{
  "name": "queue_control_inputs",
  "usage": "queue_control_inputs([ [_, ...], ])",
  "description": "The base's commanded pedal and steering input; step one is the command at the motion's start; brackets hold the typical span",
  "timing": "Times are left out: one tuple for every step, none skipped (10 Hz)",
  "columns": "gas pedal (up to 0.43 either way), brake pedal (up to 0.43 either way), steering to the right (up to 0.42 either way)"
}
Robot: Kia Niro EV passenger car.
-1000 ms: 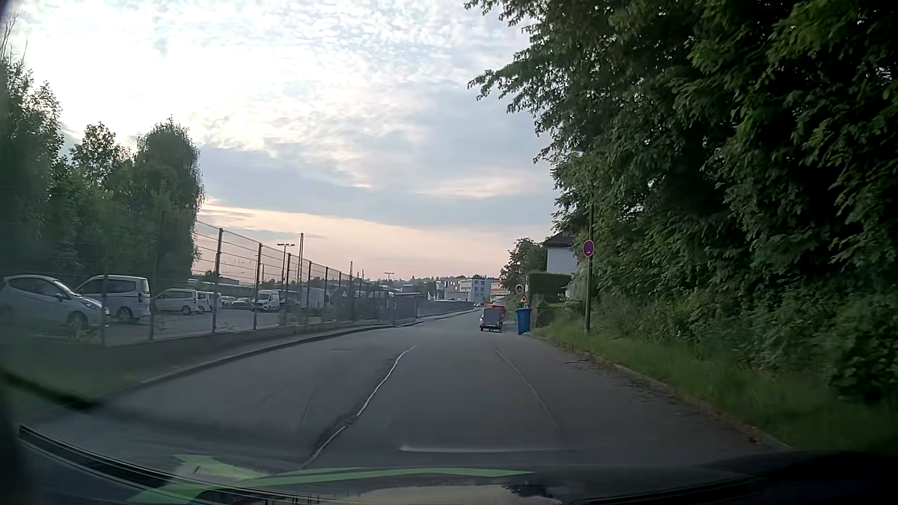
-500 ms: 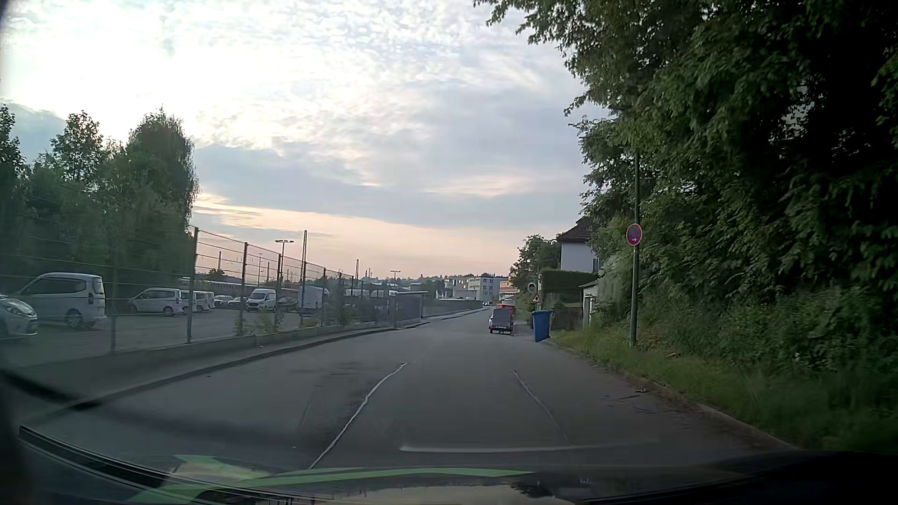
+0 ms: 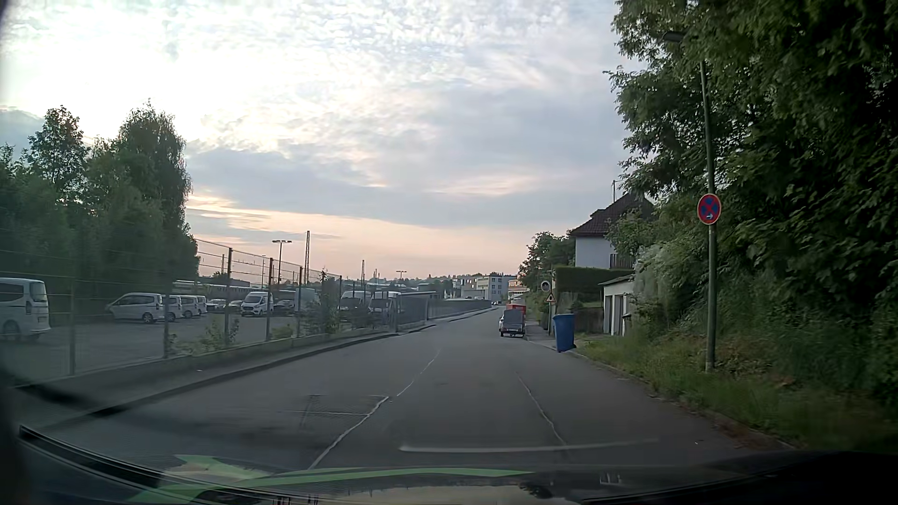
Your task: Follow the waypoints while adhering to traffic rules and regulations
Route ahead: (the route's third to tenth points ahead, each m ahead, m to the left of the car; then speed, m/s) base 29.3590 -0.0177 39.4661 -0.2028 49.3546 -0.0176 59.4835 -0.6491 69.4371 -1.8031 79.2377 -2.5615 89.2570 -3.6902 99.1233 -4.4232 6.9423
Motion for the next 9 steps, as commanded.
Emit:
queue_control_inputs([
  [0.039,0.000,-0.021],
  [0.039,0.000,-0.020],
  [0.039,0.000,-0.019],
  [0.039,0.000,-0.019],
  [0.039,0.000,-0.016],
  [0.039,0.000,-0.011],
  [0.039,0.000,-0.006],
  [0.039,0.000,-0.004],
  [0.039,0.000,-0.004],
])
